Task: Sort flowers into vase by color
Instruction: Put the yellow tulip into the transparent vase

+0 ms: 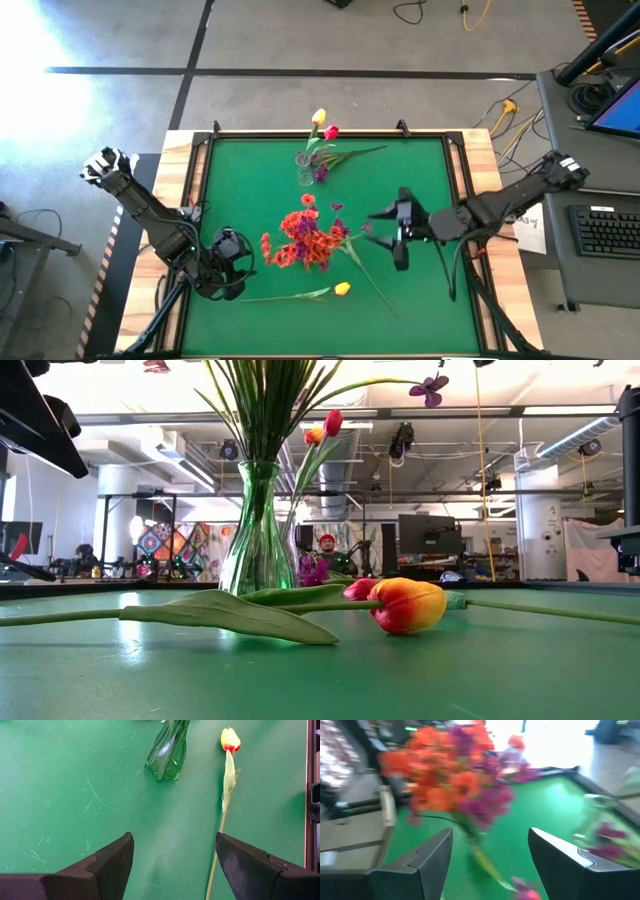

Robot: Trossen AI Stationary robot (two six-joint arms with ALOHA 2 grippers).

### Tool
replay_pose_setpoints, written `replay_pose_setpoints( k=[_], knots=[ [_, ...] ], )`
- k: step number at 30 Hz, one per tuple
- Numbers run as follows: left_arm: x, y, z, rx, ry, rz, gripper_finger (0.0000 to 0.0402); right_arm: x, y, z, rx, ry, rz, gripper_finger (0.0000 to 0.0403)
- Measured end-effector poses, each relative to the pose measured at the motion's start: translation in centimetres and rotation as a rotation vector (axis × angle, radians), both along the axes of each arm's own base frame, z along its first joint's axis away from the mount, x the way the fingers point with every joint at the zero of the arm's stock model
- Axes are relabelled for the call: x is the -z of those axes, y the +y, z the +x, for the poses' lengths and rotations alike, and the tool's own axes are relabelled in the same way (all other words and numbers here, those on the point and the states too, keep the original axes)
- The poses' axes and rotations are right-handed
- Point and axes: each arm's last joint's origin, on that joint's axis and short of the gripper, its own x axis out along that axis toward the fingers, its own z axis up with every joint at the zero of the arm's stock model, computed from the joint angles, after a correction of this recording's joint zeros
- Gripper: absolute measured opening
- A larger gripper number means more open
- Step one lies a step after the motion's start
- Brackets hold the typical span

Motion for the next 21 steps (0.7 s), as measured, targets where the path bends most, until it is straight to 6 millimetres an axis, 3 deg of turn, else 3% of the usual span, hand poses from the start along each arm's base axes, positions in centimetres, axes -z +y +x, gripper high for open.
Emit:
replay_pose_setpoints(
  k=[7, 21],
  knots=[
    [0.0, 0.0, 0.0, -0.006, 0.002, -0.011, 0.0268, 0.4, -2.4, -1.3, 0.105, 0.114, -0.019, 0.0251],
    [-0.1, -0.1, 0.1, -0.008, -0.006, -0.025, 0.0268, 1.3, -4.7, -1.7, 0.202, 0.243, -0.065, 0.0251]
  ],
)
